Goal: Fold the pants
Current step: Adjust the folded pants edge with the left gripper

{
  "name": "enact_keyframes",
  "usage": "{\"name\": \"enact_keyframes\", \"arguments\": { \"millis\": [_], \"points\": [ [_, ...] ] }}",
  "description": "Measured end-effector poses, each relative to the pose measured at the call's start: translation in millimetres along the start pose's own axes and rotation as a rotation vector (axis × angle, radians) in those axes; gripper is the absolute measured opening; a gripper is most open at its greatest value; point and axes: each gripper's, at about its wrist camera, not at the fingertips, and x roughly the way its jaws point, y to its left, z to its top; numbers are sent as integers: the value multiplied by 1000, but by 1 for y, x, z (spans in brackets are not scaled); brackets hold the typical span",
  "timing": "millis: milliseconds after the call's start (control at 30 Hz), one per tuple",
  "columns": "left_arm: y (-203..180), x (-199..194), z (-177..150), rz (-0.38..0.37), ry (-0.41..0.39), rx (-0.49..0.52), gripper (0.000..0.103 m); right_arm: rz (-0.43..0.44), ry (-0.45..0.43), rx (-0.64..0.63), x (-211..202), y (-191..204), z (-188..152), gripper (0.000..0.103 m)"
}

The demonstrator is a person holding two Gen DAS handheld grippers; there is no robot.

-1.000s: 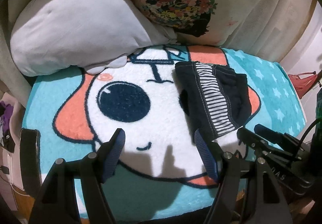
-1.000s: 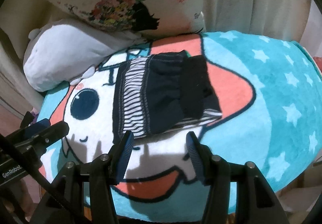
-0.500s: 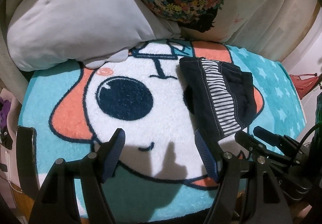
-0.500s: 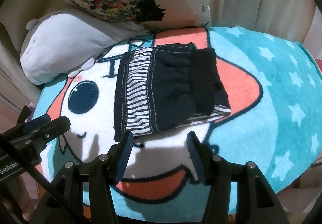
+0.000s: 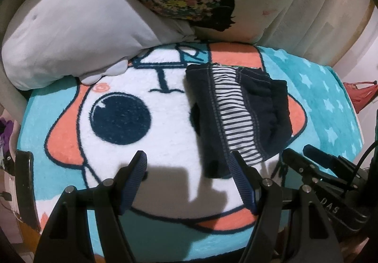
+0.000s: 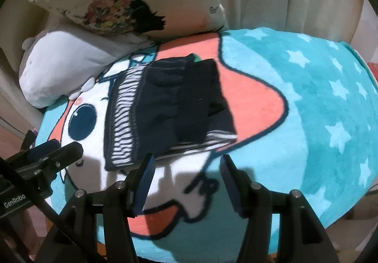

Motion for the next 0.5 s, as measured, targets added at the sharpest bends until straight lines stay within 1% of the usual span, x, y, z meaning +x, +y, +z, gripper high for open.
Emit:
{"name": "enact_keyframes", "arguments": {
  "millis": [133, 267, 500],
  "points": [
    [-17, 2, 0, 20, 7, -4, 71, 21, 1, 8, 0, -17, 9, 63],
    [-32, 2, 4, 39, -2, -14, 71, 40, 5, -11, 2, -29, 16, 63],
    [-45, 7, 7, 64, 7, -52, 71, 64, 17, -39, 8, -42, 26, 64]
  ]
}}
